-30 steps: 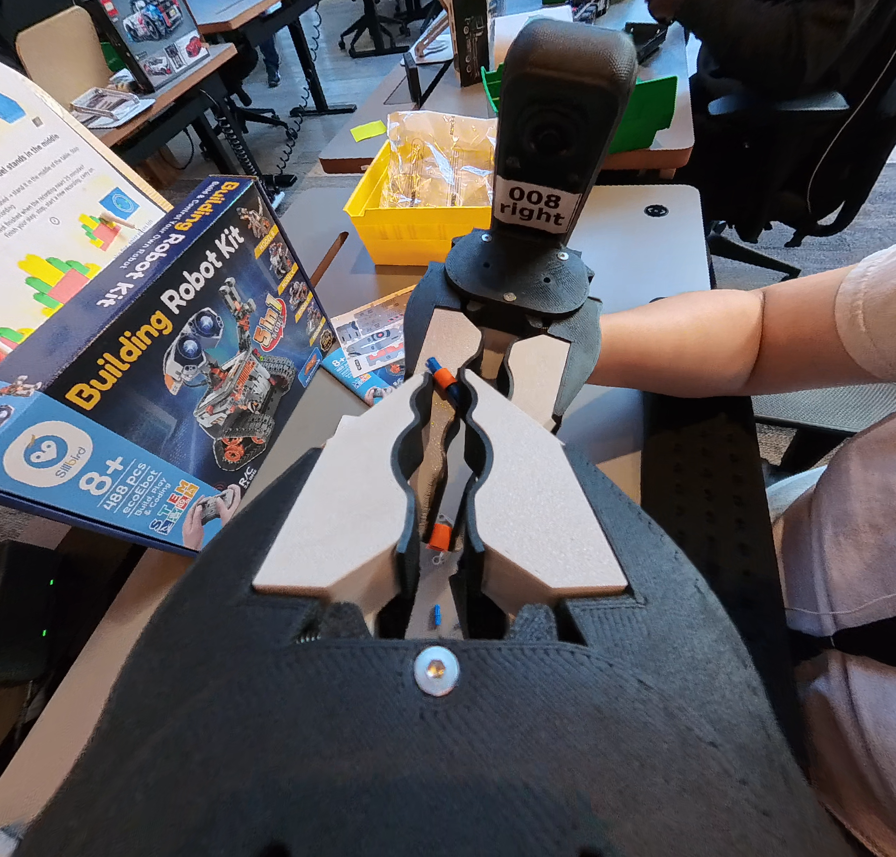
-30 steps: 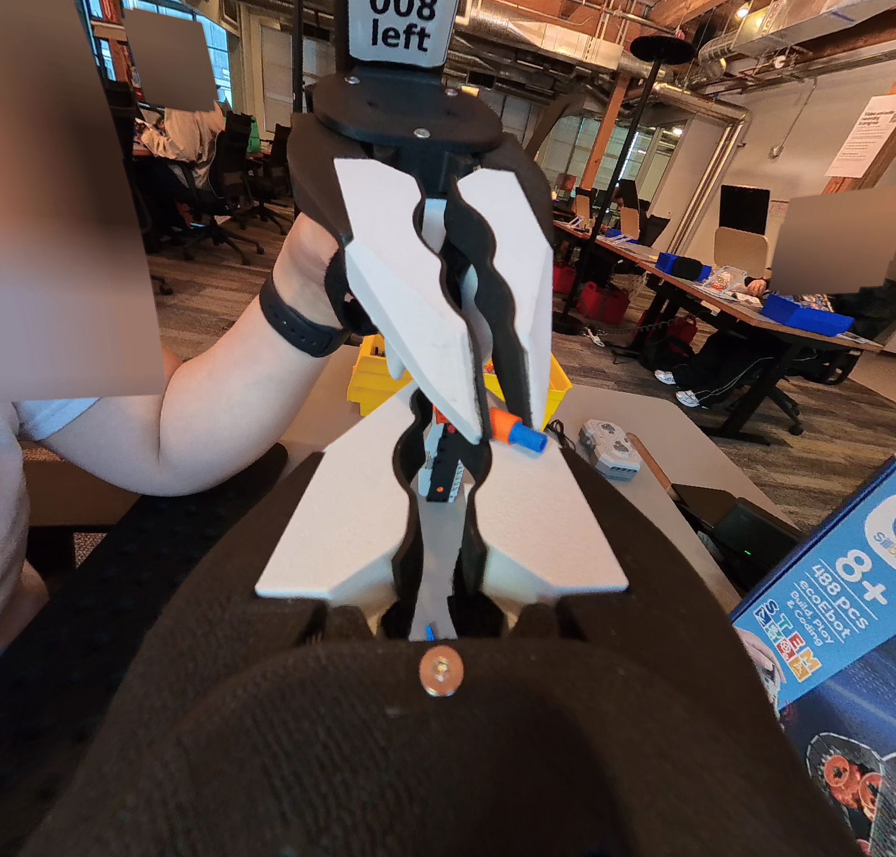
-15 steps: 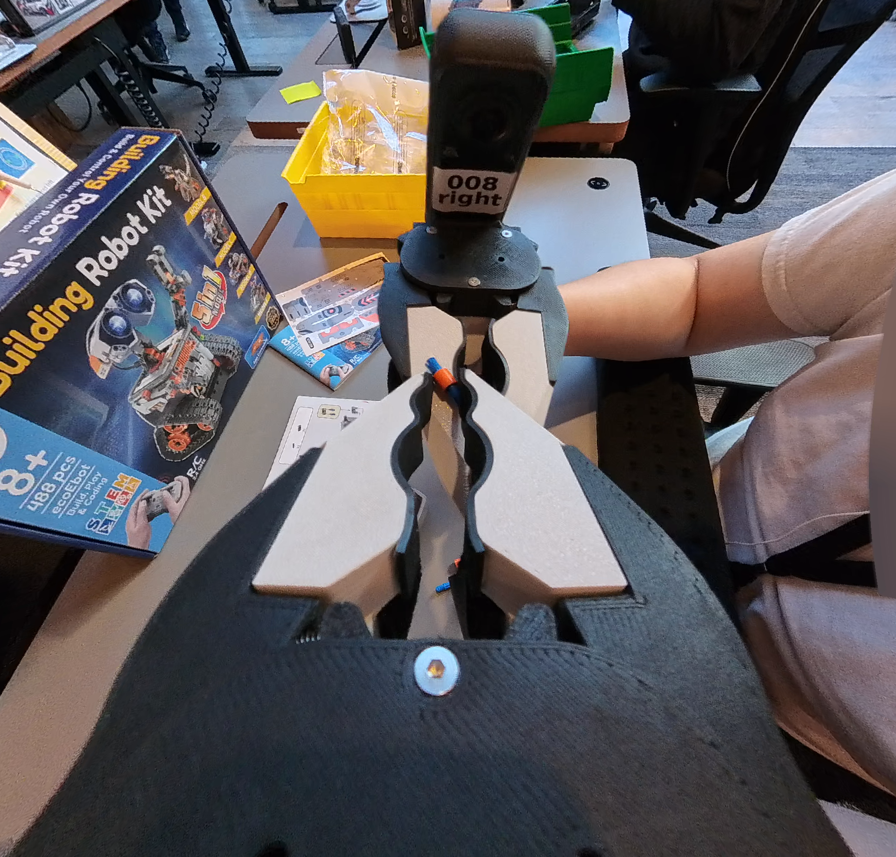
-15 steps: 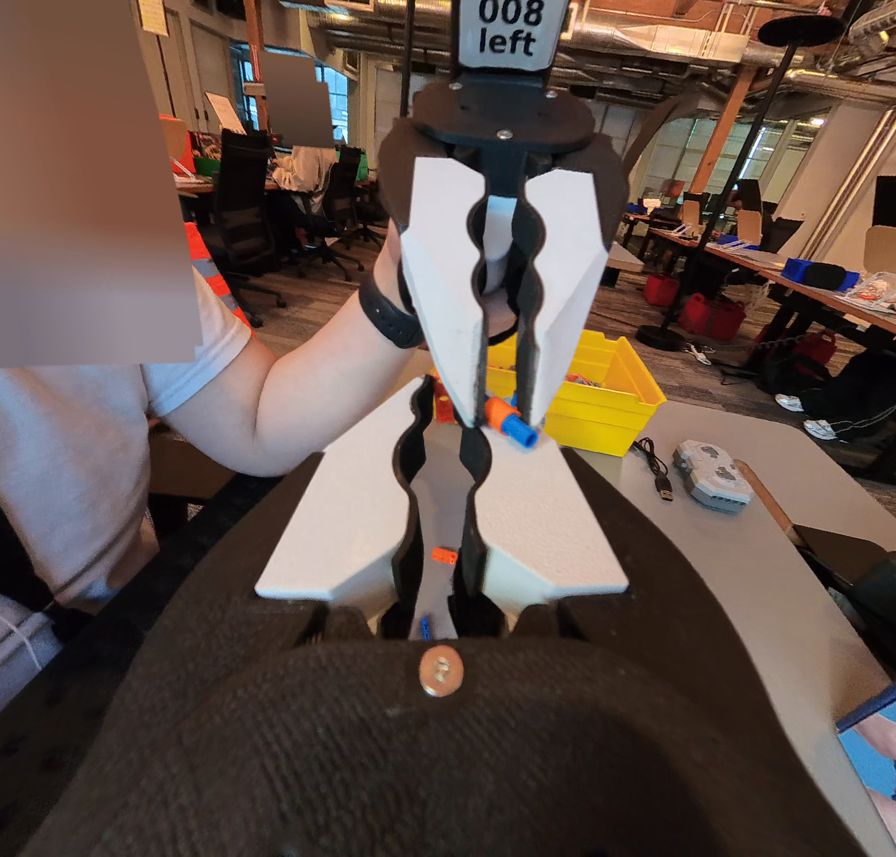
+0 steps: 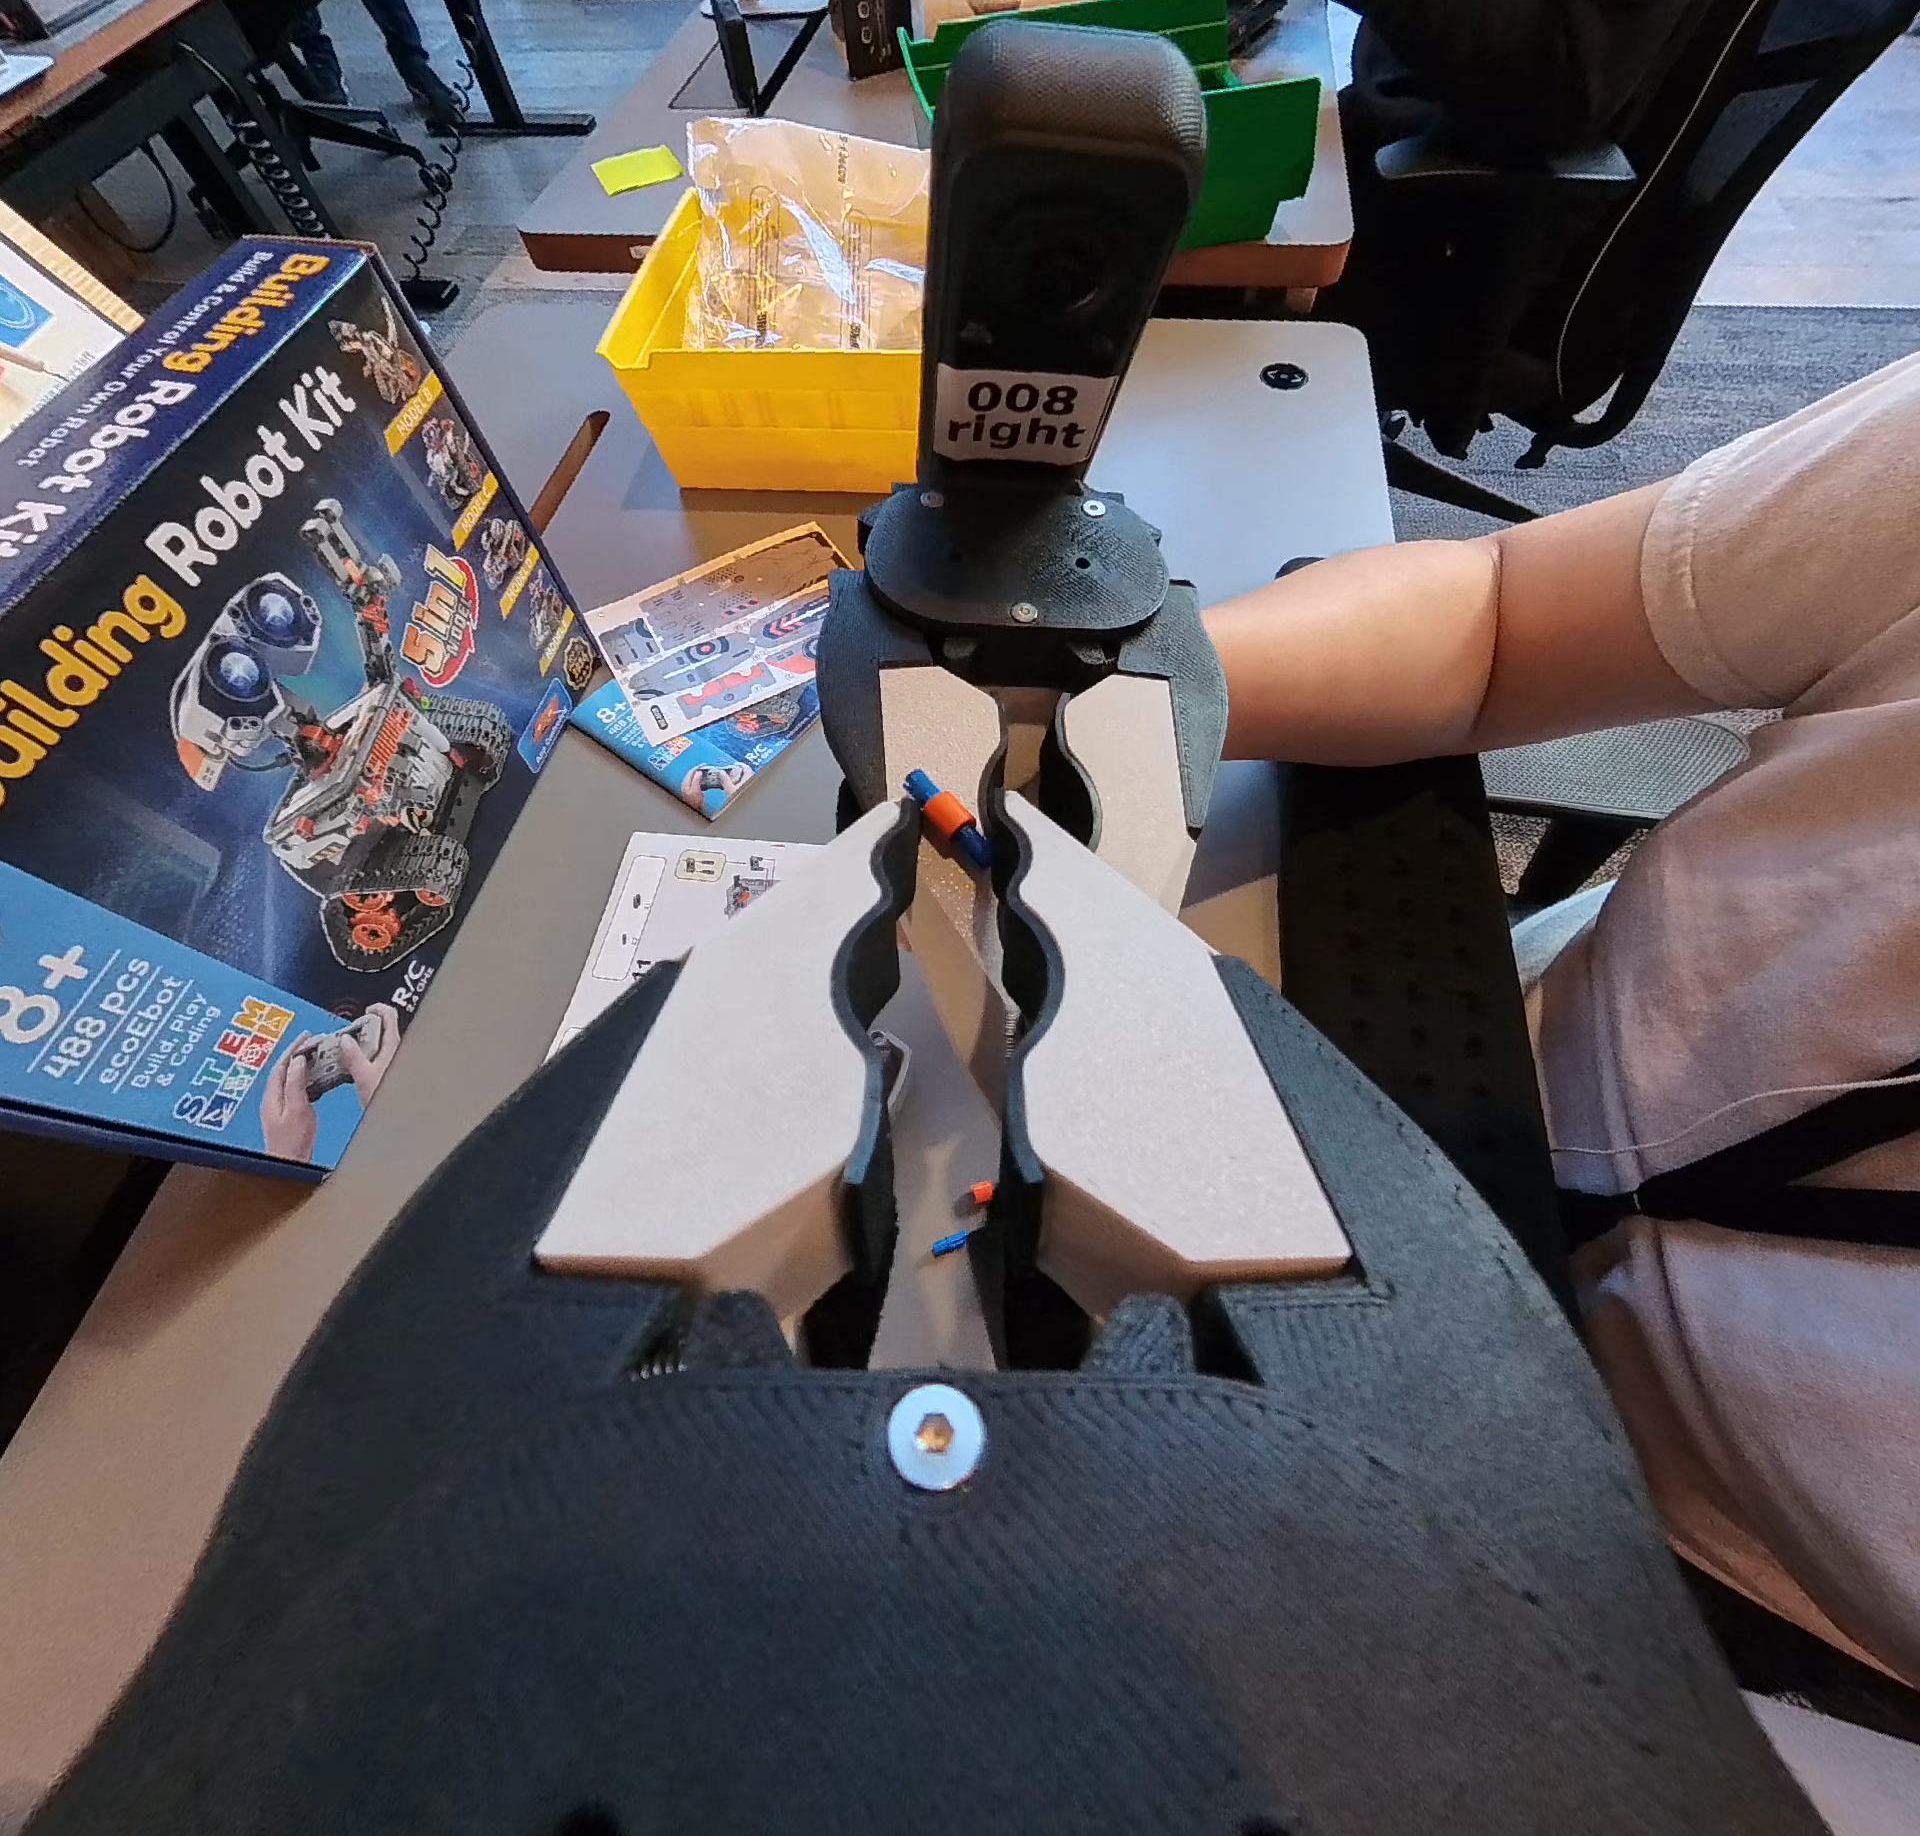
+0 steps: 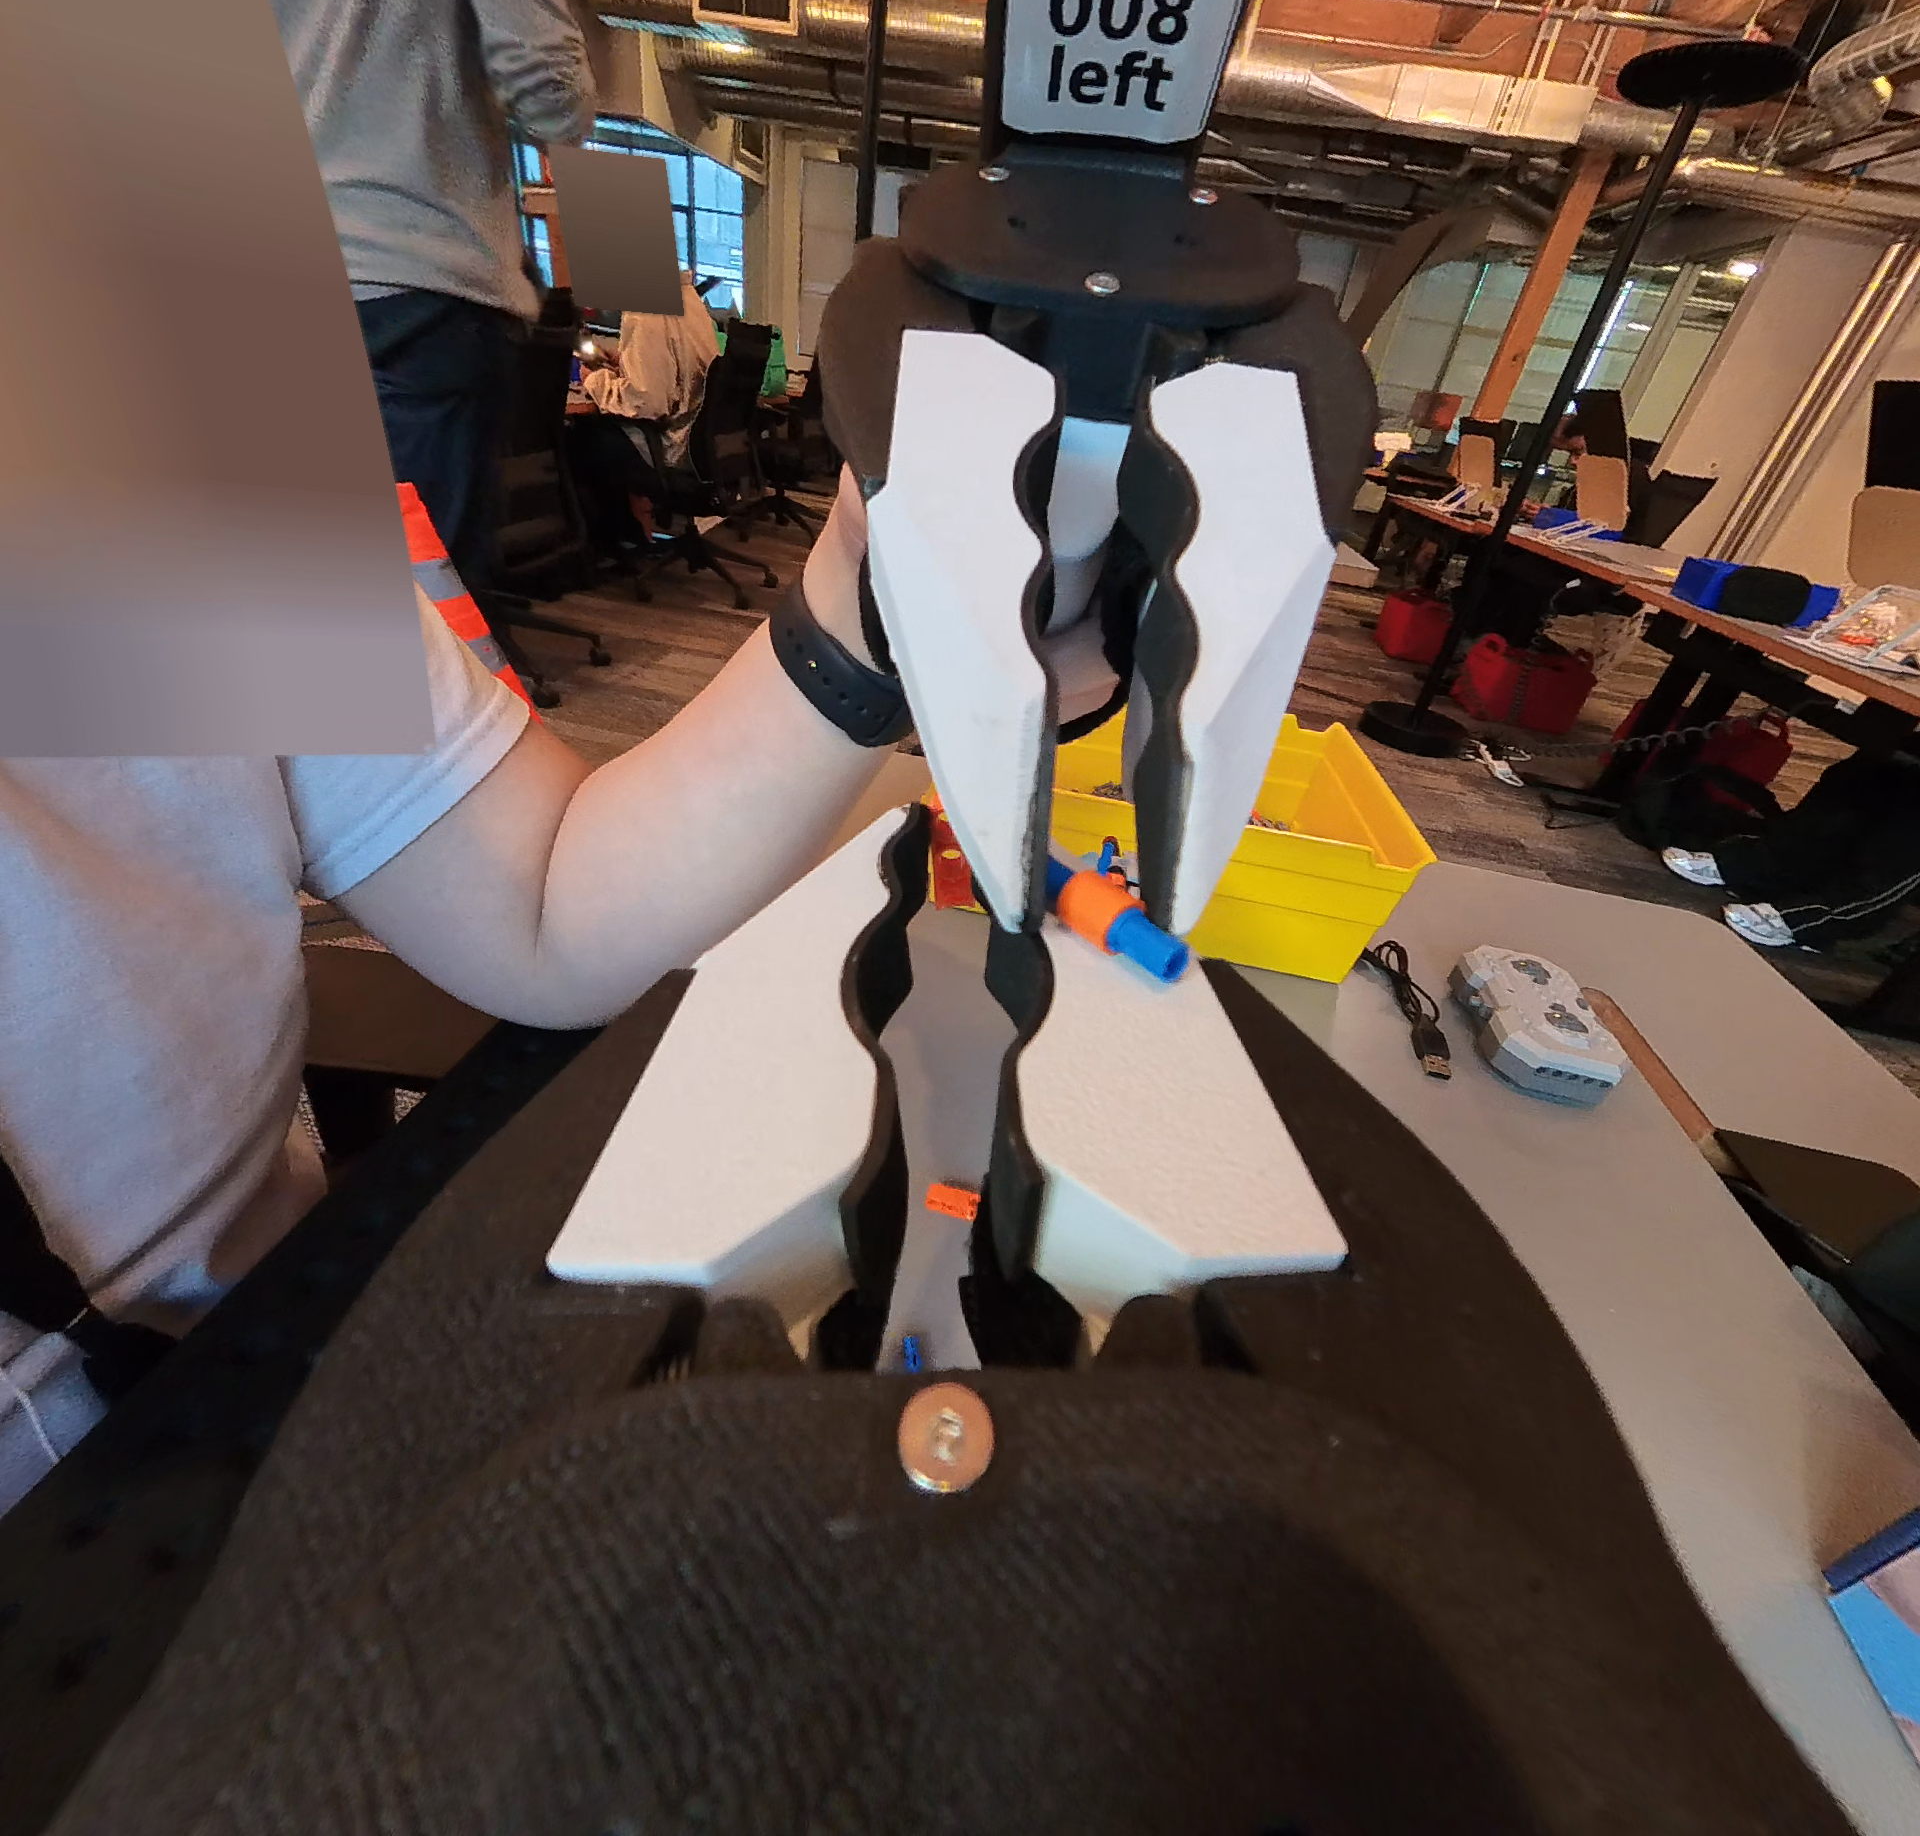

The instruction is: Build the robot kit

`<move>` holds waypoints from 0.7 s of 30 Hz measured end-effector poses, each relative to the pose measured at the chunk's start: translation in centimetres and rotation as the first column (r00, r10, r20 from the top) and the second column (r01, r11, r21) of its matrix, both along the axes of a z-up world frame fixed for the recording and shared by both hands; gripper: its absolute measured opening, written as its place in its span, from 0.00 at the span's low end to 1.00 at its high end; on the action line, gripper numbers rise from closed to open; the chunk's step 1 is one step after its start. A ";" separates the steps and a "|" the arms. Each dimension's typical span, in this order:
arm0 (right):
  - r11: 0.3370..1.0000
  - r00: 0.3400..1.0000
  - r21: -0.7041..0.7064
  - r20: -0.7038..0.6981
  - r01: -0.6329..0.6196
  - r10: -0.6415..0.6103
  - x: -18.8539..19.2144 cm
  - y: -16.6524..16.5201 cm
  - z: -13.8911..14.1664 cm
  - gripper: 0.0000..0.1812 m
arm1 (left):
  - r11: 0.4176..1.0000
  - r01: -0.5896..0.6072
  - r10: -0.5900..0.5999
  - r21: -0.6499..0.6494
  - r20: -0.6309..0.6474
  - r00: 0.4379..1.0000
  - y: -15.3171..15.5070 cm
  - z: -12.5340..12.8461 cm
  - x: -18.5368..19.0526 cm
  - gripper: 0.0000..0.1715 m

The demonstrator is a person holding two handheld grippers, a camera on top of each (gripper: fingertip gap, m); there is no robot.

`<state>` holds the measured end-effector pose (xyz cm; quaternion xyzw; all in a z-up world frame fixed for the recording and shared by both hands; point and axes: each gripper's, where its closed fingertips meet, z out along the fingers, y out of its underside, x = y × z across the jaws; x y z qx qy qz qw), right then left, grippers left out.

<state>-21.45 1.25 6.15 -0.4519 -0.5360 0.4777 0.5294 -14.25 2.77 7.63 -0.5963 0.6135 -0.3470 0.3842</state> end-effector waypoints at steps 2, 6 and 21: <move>1.000 1.000 -0.005 -0.001 -0.002 0.002 0.0 0.0 0.0 0.03 | 1.000 -0.003 0.003 0.002 0.000 1.000 0.0 0.0 0.0 0.07; 1.000 1.000 -0.004 -0.007 0.011 -0.011 0.0 0.2 0.1 0.03 | 1.000 -0.015 0.015 0.015 0.005 1.000 0.2 0.1 -0.1 0.09; 0.996 0.998 -0.065 0.026 0.054 -0.052 -0.5 0.8 0.1 0.03 | 0.999 -0.033 0.033 0.001 0.028 0.999 0.6 0.5 -0.3 0.07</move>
